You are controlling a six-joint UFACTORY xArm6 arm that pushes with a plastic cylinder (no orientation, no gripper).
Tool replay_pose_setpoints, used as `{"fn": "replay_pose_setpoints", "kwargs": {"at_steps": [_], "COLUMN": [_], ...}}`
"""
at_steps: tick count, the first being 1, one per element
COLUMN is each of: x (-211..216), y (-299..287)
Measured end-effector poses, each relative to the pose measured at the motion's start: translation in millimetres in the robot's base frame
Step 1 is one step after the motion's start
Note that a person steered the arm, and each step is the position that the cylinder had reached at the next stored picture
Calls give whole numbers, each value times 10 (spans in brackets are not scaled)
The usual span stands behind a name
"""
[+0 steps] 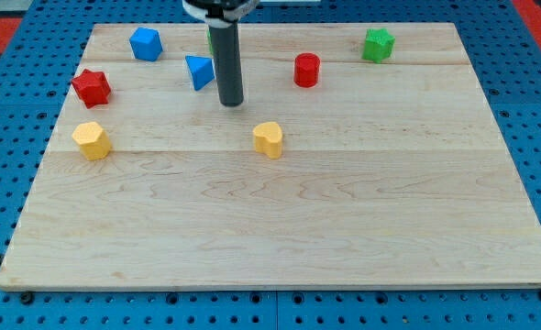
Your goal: Push the red circle to the right of the yellow heart
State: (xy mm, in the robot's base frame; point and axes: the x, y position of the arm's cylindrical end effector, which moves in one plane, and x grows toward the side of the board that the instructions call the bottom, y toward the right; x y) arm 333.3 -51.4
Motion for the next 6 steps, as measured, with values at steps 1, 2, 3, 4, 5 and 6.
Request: {"fn": "replay_pose_setpoints", "kwargs": {"at_steps": [1,2,3,4,5,6], "x": [-649,-664,-494,77,26,-335], "y": [328,670,1477,1857,1042,1198]}}
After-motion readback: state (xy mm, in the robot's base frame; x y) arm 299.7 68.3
